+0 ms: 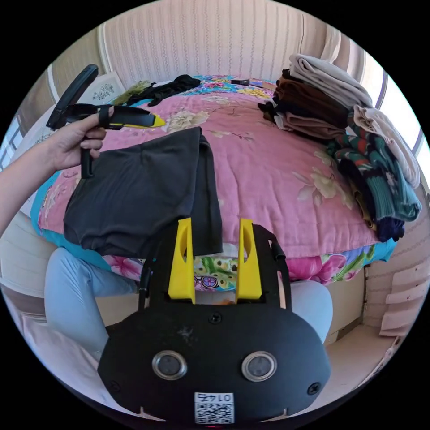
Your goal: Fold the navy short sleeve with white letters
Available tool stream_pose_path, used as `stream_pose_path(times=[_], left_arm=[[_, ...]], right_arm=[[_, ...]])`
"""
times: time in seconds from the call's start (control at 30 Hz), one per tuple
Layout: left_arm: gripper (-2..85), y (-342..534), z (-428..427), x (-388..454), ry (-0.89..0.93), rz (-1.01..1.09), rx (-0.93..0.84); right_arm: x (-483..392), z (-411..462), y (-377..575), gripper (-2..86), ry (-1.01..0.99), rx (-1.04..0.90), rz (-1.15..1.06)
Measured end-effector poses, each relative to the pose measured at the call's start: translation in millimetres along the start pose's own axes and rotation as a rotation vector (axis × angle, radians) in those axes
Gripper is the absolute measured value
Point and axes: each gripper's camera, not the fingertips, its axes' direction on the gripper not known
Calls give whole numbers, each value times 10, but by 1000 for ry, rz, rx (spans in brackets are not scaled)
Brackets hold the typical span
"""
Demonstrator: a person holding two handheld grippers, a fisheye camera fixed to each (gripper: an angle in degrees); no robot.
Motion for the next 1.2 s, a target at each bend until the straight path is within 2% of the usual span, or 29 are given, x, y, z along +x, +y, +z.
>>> stream_pose_path(times=[0.07, 0.23, 0.33, 0.6, 0.7, 0.9, 1.07, 1.2], left_arm=[[110, -278, 180, 34, -22, -13, -50], [102, -557, 488, 111, -96, 16, -189], [88, -554, 623, 174, -160, 76, -244], [39, -533, 456, 352, -231, 176, -223], [34, -520, 254, 312, -200, 146, -204], [31, -273, -587, 21, -151, 25, -38], [31, 311, -1504, -494, -221, -96, 71], [39, 816, -1937, -978, -268, -243, 102]], right_arm=[[134, 60, -36, 160, -104, -28, 20], [370, 48, -69, 160, -159, -17, 48], [526, -9, -94, 135, -191, -7, 76], [644, -92, -183, 29, -259, -2, -2], [674, -190, -235, 6, -334, -3, -7], [479, -619, -432, -1, -540, 96, -72], [-343, -824, -713, 4, -688, 115, -303], [-1182, -778, -878, 16, -730, 87, -480]])
